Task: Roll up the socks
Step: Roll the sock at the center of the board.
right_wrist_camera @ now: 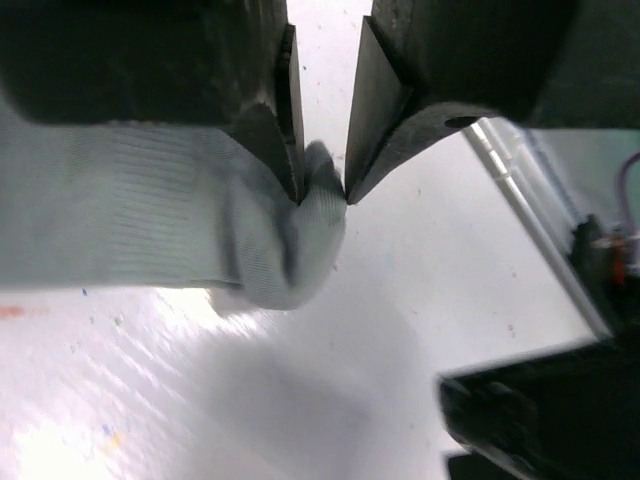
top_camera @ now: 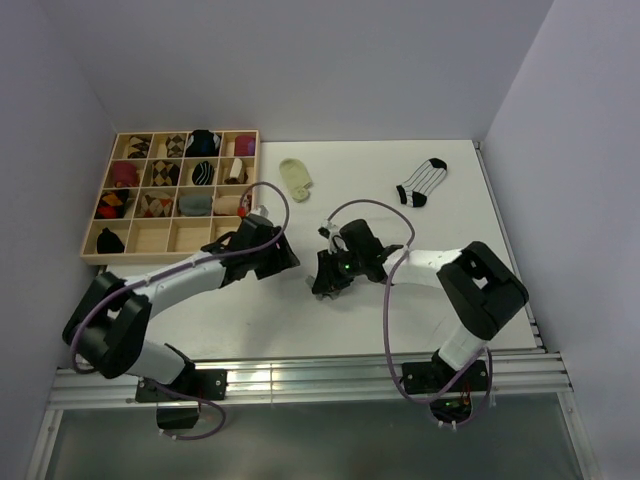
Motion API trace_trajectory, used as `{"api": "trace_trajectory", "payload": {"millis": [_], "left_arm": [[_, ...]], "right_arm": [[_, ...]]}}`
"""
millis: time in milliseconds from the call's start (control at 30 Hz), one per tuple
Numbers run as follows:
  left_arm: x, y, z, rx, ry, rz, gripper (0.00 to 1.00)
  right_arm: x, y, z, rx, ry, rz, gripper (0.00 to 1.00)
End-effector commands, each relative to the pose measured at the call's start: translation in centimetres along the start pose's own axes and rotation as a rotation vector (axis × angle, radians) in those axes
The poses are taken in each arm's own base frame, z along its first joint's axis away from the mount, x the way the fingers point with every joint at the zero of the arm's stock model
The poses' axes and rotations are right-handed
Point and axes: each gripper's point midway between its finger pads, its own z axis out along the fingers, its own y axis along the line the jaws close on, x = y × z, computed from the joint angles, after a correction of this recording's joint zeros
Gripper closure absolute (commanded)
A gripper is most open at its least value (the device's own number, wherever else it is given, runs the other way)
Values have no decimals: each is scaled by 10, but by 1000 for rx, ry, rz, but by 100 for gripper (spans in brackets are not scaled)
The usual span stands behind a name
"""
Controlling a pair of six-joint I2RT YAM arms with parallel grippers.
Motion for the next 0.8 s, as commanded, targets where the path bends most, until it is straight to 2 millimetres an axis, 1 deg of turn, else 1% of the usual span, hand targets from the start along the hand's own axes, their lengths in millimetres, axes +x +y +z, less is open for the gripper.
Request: {"api": "trace_trajectory", "payload": {"millis": [0,33,67,100,133,167,200,233,267,300,333,367,400,433,467,533,567,600,633,667,733,767], "left_arm": [[-29,7,-26,-25,-141,-35,35],[-37,9,-34,-26,-176,-40,34],[-38,13,-38,-36,-183,-42,34],[-43,21,-41,-54,-201,-51,33],[-49,22,-49,-53,-232,-51,33],[-51,27,-52,-60,-243,-55,33],[-54,31,-55,-70,-255,-61,32],[-56,33,-60,-68,-273,-58,32],[-57,35,-62,-74,-279,-60,32],[-59,39,-64,-83,-284,-63,32],[-61,40,-67,-80,-293,-62,32],[-59,43,-67,-86,-294,-61,32],[-61,45,-68,-91,-299,-65,32],[-60,47,-68,-92,-300,-65,32],[-59,50,-68,-98,-299,-67,32],[-59,51,-68,-98,-299,-71,32],[-59,52,-69,-96,-302,-72,32],[-59,55,-69,-102,-303,-73,32],[-59,56,-69,-104,-305,-74,32],[-58,58,-70,-109,-305,-75,32],[-59,58,-71,-108,-313,-75,32],[-58,59,-71,-110,-311,-75,32]], "right_arm": [[-23,3,-6,139,-70,-145,69],[-26,5,-6,157,-82,-167,66],[-30,5,-8,197,-92,-185,64],[-26,10,-6,211,-81,-208,64],[-26,13,-6,226,-86,-233,61],[-32,9,-9,283,-110,-255,59],[-33,11,-10,306,-121,-273,57],[-31,19,-9,317,-124,-311,54],[-31,20,-11,346,-134,-329,52],[-34,16,-13,400,-153,-348,51],[-31,22,-13,416,-154,-385,50],[-30,22,-13,442,-152,-403,49],[-34,19,-16,495,-166,-431,49],[-32,21,-15,508,-167,-449,48],[-25,27,-10,511,-151,-480,48],[-24,27,-10,567,-160,-519,48],[-16,31,-5,584,-147,-551,48],[-15,31,-3,606,-150,-560,48],[-17,28,-5,652,-166,-570,48],[-10,30,0,665,-153,-591,48],[-11,31,2,710,-169,-603,49],[-9,25,2,756,-163,-618,49]]}}
